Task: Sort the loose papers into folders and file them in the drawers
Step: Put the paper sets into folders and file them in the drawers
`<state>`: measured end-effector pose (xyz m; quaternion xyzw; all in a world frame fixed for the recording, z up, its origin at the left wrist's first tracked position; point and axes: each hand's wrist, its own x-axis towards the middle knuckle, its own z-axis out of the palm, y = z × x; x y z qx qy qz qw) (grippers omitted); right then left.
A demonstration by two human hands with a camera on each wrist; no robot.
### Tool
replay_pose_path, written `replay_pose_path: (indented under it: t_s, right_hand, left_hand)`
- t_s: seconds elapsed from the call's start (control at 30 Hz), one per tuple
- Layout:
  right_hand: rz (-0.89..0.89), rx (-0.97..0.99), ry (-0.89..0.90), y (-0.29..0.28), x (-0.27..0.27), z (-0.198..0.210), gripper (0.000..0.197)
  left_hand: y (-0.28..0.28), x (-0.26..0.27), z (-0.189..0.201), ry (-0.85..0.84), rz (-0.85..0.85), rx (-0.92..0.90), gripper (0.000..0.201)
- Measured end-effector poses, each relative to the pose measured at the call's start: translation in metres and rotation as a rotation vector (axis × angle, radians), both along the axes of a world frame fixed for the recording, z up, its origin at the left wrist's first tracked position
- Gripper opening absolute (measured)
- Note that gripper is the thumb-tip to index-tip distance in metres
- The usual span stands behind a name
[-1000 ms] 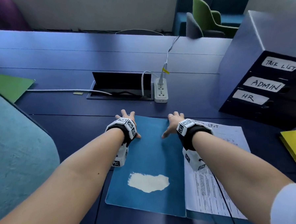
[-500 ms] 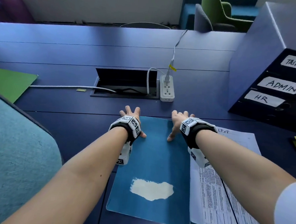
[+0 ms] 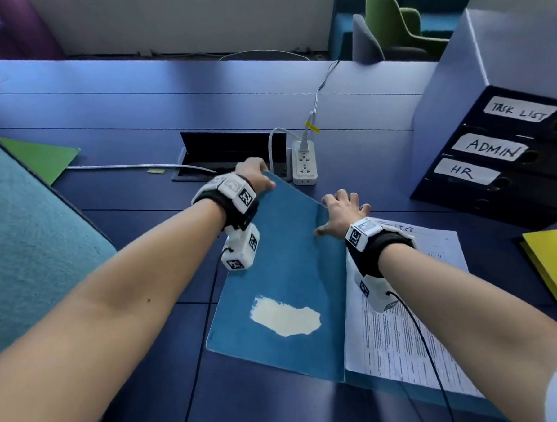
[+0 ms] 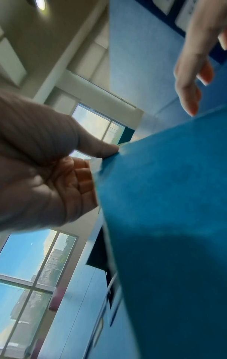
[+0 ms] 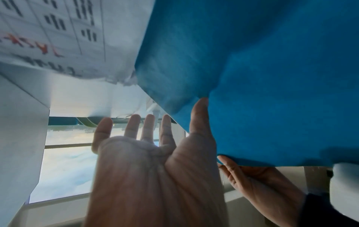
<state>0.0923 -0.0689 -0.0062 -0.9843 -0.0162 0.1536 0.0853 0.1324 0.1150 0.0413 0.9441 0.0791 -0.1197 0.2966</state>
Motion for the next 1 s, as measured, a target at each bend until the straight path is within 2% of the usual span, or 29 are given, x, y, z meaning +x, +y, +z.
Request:
replay_pose_path:
  t_s: [0.07,0.13,0.27,0.33,0.4,0.47,0.53,0.6,0.73,0.87,1.0]
  right_hand:
    - [-0.009,0.069,-0.028,-0.004,-0.008,0.013,0.064]
    - [-0.024,0.142,-0.068,-0.010,-0.019,0.026,0.055]
    - [-0.050,0.286,-0.148,-0.026,-0.039,0.051,0.038]
    - [-0.010,0.348,-0.169,-0.033,-0.048,0.061,0.032]
    - [0.042,0.396,-0.153,-0.039,-0.060,0.071,0.030]
    - [0.074,0.426,-0.118,-0.046,-0.071,0.077,0.031]
    - [0.046,0.483,-0.121,-0.054,-0.078,0.082,0.029]
    - [-0.062,0.609,-0.120,-0.065,-0.082,0.088,0.032]
    - [-0.296,0.912,-0.085,-0.092,-0.090,0.102,0.042]
    - [-0.367,0.795,-0.066,-0.129,-0.102,0.103,0.022]
    - [-0.421,0.742,0.030,-0.169,-0.119,0.089,0.015]
  left_hand:
    - [-0.012,-0.002,0.021,-0.034,-0.008,-0.058,0.028]
    - [-0.025,-0.006,0.040,-0.020,-0.020,-0.121,0.008]
    - [-0.056,-0.022,0.078,0.093,-0.118,-0.161,0.011]
    - [-0.072,-0.035,0.094,0.162,-0.185,-0.049,0.033]
    - [-0.082,-0.041,0.099,0.185,-0.244,-0.027,0.035]
    - [-0.089,-0.045,0.099,0.286,-0.201,-0.104,0.022]
    - [-0.099,-0.052,0.104,0.412,-0.144,-0.232,0.024]
    - [-0.115,-0.058,0.110,0.443,-0.166,-0.359,0.028]
    - [-0.140,-0.066,0.099,0.510,-0.262,-0.531,0.038]
    - [-0.169,-0.077,0.073,0.493,-0.253,-0.479,0.043]
    - [-0.184,-0.087,0.047,0.543,-0.282,-0.310,0.031]
